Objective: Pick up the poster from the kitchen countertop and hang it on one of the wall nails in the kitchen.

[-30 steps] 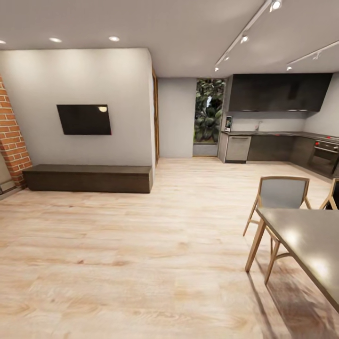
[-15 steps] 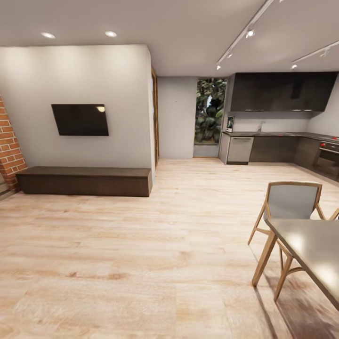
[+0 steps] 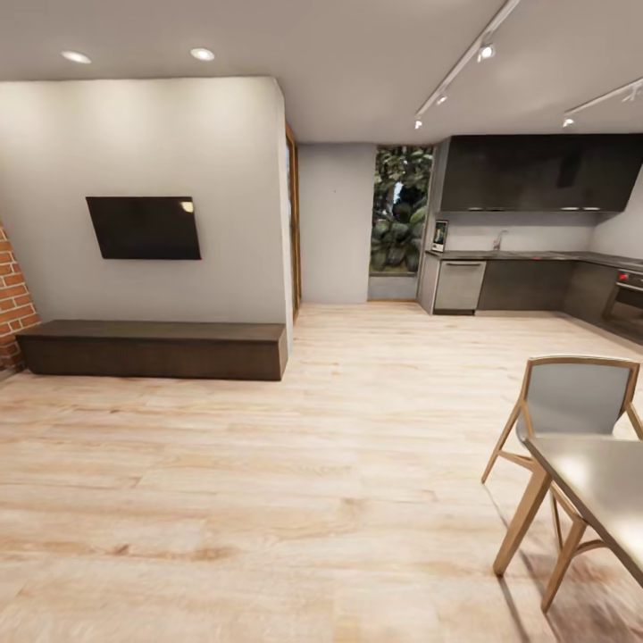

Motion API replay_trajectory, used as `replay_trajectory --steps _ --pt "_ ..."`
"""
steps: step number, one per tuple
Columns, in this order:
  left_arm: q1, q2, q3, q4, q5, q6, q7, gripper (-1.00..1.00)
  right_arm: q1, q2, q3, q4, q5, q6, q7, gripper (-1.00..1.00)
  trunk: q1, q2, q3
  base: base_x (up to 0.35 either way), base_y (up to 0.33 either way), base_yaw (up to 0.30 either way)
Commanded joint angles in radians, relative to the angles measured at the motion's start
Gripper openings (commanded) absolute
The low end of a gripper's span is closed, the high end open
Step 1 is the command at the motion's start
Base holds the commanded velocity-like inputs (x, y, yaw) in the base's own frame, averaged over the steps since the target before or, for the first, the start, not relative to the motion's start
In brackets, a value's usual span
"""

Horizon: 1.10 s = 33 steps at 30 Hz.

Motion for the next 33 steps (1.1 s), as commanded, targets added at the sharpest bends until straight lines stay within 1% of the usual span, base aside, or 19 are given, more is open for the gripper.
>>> replay_trajectory --steps 1,33 --pt "0.000 0.000 0.000 -0.001 0.000 -0.002 0.000 1.00 -0.001 0.000 -0.001 0.001 0.001 -0.003 0.000 1.00 0.001 0.000 -0.001 0.337 0.000 0.000" --pt "0.000 0.000 0.000 -0.001 0.000 -0.002 0.000 1.00 0.000 0.000 -0.001 0.001 0.001 -0.002 0.000 1.00 0.001 0.000 -0.001 0.337 0.000 0.000"
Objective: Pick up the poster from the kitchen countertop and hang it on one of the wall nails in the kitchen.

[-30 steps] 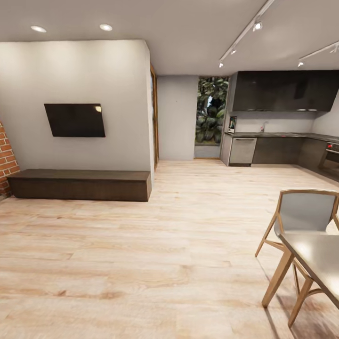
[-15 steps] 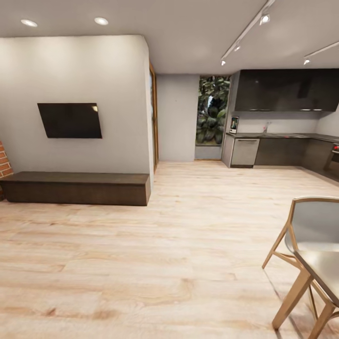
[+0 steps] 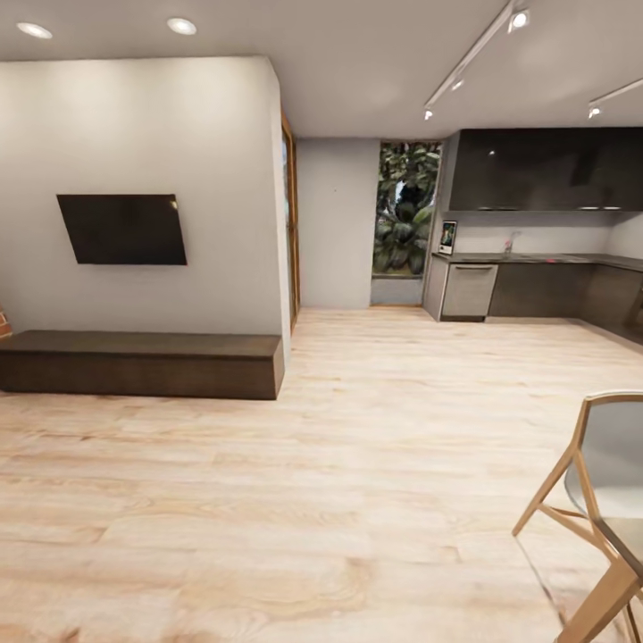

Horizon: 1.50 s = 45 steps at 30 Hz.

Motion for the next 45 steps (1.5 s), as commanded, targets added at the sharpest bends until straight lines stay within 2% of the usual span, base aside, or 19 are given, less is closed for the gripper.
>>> replay_trajectory --steps 1,32,45 --pt "0.000 0.000 0.000 -0.001 0.000 -0.002 0.000 1.00 0.000 0.000 -0.001 0.001 0.001 -0.003 0.000 1.00 0.001 0.000 -0.001 0.337 0.000 0.000" --pt "0.000 0.000 0.000 -0.001 0.000 -0.002 0.000 1.00 0.000 0.000 0.000 0.001 0.001 -0.003 0.000 1.00 0.001 0.000 -0.001 0.337 0.000 -0.003" --pt "0.000 0.000 0.000 -0.001 0.000 -0.002 0.000 1.00 0.000 0.000 0.000 0.001 0.001 -0.003 0.000 1.00 0.001 0.000 -0.001 0.337 0.000 -0.205"
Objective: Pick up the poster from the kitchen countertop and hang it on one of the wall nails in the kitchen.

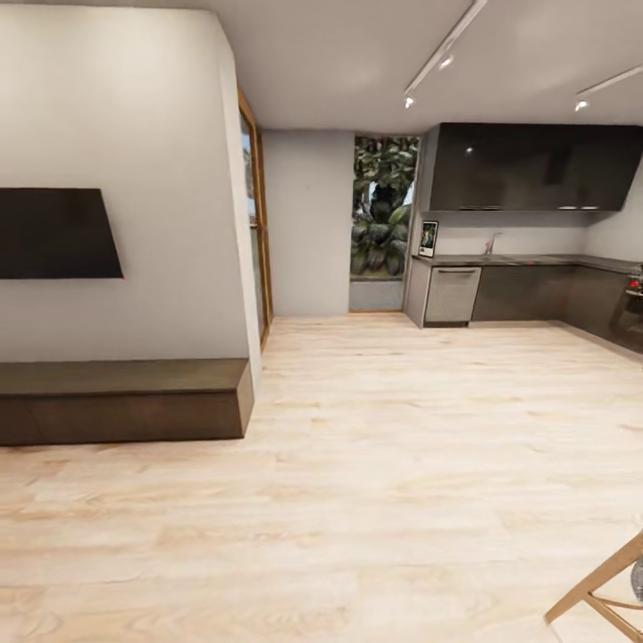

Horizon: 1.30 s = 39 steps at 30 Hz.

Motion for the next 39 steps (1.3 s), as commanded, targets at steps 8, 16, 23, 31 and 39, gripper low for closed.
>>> replay_trajectory --steps 8,16,23,31,39 --pt "0.000 0.000 0.000 -0.001 0.000 -0.002 0.000 1.00 -0.001 0.000 -0.001 0.001 0.001 -0.003 0.000 1.00 0.001 0.000 -0.001 0.337 0.000 -0.267" --pt "0.000 0.000 0.000 -0.001 0.000 -0.002 0.000 1.00 -0.001 0.000 -0.001 0.001 0.001 -0.003 0.000 1.00 0.001 0.000 -0.001 0.337 0.000 -0.267" --pt "0.000 0.000 0.000 -0.001 0.000 -0.002 0.001 1.00 -0.001 0.000 -0.001 0.001 0.001 -0.003 0.000 1.00 0.001 0.000 -0.001 0.337 0.000 -0.119" --pt "0.000 0.000 0.000 -0.001 0.000 -0.002 0.001 1.00 -0.001 0.000 -0.001 0.003 0.001 -0.003 0.000 1.00 0.001 0.000 -0.001 0.337 0.000 -0.015" --pt "0.000 0.000 0.000 -0.001 0.000 -0.002 0.001 1.00 -0.001 0.000 -0.001 0.014 0.001 -0.004 -0.001 1.00 0.001 0.000 -0.001 0.337 0.000 -0.001"
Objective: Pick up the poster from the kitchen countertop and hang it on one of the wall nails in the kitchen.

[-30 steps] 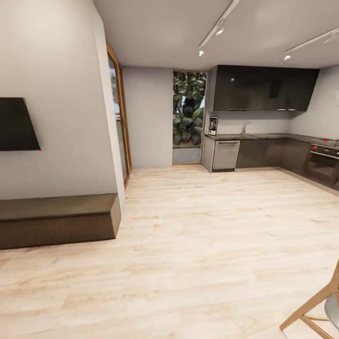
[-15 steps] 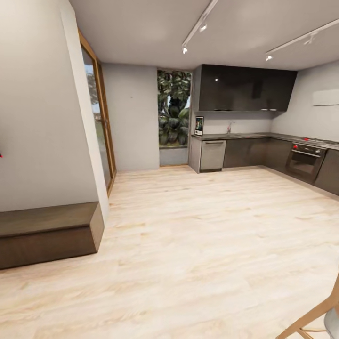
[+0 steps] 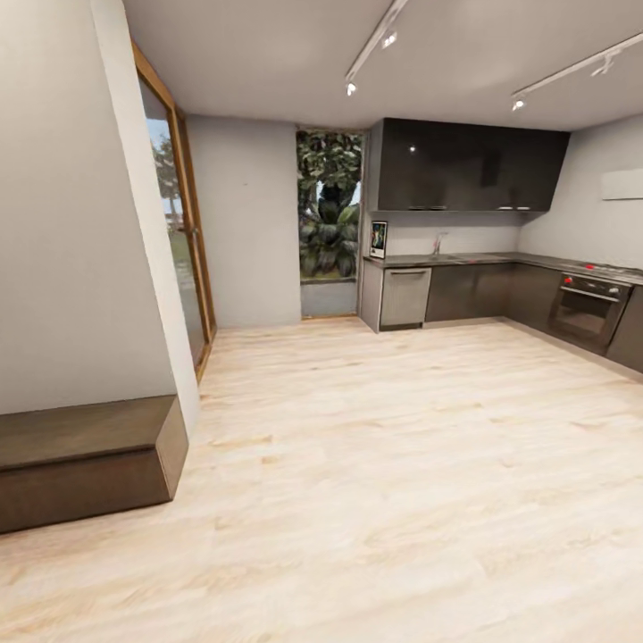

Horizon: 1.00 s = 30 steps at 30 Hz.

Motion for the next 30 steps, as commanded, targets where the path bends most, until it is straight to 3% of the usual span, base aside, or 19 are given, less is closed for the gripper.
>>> replay_trajectory --steps 1,16,30 --pt "0.000 0.000 0.000 -0.001 0.000 -0.002 0.000 1.00 0.000 0.000 0.000 0.001 0.001 -0.003 0.000 1.00 0.001 0.000 -0.001 0.337 0.000 0.000" --pt "0.000 0.000 0.000 -0.001 0.000 -0.001 0.000 1.00 -0.001 0.000 0.000 0.001 0.001 -0.003 0.001 1.00 0.001 0.000 -0.001 0.337 0.000 -0.008" --pt "0.000 0.000 0.000 -0.001 0.000 -0.001 0.000 1.00 0.000 0.001 0.000 0.001 0.001 -0.003 0.001 1.00 0.001 0.000 -0.001 0.337 0.000 -0.234"
